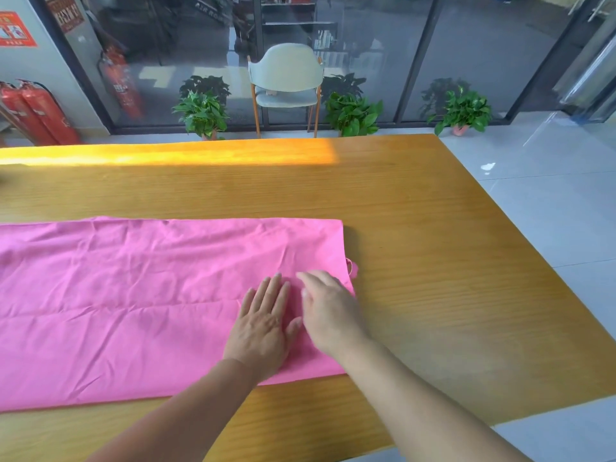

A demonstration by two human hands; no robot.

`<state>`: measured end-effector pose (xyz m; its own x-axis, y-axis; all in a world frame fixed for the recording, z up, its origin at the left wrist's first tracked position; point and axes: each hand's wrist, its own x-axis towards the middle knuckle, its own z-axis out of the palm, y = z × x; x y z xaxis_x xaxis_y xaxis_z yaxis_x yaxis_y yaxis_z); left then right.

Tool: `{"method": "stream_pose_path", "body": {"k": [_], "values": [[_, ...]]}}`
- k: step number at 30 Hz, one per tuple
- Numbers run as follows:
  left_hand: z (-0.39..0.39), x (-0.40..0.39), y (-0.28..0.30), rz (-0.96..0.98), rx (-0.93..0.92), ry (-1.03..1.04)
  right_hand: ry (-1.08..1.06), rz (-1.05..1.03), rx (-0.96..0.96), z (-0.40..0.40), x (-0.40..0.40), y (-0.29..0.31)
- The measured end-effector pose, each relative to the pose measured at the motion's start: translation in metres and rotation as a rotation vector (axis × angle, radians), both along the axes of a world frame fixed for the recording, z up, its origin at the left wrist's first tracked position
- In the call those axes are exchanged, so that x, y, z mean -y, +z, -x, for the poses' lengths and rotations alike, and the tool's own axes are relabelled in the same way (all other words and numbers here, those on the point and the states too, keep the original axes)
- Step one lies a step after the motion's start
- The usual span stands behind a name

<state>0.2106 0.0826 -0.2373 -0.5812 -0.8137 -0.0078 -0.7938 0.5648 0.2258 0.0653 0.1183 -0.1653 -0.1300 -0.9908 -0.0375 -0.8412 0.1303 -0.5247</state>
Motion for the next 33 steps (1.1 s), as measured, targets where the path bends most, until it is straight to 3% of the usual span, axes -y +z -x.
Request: {"method": "stream_pose_path", "body": {"k": [3,10,16,19,24,30,33], "values": [[-0.003,-0.001,-0.007,0.03,0.115,0.003,0.056,-0.051,-0.003,-0.017,0.029,-0.03],[0.0,-0.003,-0.005,0.051,0.11,0.025,0.095,-0.116,-0.325,0.04,0.059,-0.071],[0.001,0.004,0.002,0.009,0.051,0.048,-0.399,0.17,-0.146,0.077,0.063,-0.051],[0.015,0.022,0.017,-0.029,-0.016,0.039,-0.465,-0.094,-0.038,0.09,0.058,-0.034],[0.044,0.052,0.014,-0.078,0.081,-0.115,-0.37,-0.263,-0.201,0.092,0.068,-0.028],[0.049,0.054,0.004,-0.046,0.157,-0.163,-0.708,-0.204,0.055,0.103,0.067,-0.031],[0.049,0.054,0.003,-0.038,0.148,-0.158,-0.767,-0.176,0.303,0.107,0.066,-0.033]]}}
